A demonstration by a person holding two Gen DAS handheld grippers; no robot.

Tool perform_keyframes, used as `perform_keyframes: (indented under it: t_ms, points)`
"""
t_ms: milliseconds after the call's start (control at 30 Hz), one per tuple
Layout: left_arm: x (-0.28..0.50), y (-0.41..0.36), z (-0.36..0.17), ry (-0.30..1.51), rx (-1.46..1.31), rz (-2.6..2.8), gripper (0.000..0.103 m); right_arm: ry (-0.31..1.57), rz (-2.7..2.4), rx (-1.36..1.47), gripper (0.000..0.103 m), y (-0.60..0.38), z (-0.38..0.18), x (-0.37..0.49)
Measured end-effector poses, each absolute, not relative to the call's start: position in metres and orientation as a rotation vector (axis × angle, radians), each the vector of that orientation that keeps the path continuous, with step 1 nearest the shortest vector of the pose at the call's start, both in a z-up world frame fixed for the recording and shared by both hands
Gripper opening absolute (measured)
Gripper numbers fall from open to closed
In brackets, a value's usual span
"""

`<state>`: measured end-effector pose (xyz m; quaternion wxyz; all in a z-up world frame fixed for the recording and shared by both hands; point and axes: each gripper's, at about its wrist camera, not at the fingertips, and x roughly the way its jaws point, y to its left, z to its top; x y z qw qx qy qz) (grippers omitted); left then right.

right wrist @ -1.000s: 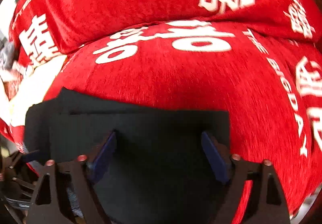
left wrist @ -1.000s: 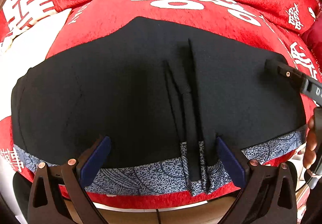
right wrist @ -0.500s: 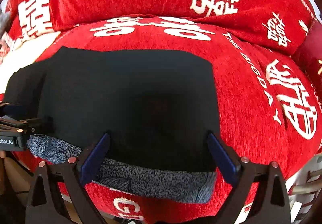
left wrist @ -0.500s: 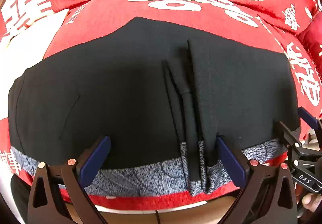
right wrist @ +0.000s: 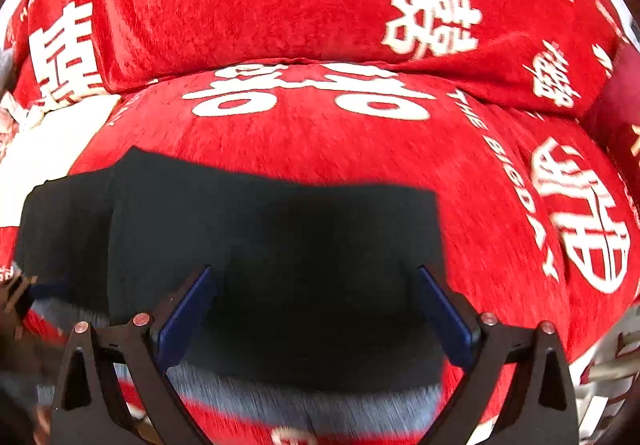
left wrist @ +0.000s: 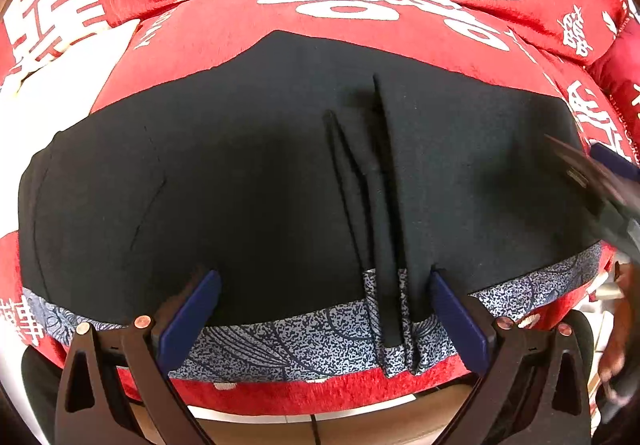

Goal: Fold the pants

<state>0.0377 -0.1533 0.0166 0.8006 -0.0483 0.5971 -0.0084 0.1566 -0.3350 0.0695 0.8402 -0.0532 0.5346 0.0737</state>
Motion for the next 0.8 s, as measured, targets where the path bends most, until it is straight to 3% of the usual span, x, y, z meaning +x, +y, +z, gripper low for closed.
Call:
perform_keyframes:
  t_ms: [100, 400, 533, 600, 800]
  points:
    - [0.038, -0.152, 0.016, 1.281, -0.110, -0.025, 0.103, 1.201, 0.088, -0.154, 0.103, -0.321, 0.043, 0.183]
    - [0.016, -0.095, 0.055, 1.158, -0.203, 0.029, 0.103, 1.109, 0.110, -0.116, 0.103, -0.312, 0.074, 0.128]
    - [0.020, -0.054, 0.032, 1.227, -0.207, 0.166, 0.103, 1.162, 0.173, -0.172, 0.103, -0.286, 0.044, 0.102]
    - [0.022, -0.040, 0.011, 1.286, -0.193, 0.214, 0.103, 1.102, 0.150, -0.230, 0.103, -0.275, 0.047, 0.095]
    - [0.010, -0.015, 0.024, 1.207, -0.246, 0.200, 0.103, 1.093, 0.227, -0.192, 0.103, -0.248, 0.066, 0.092]
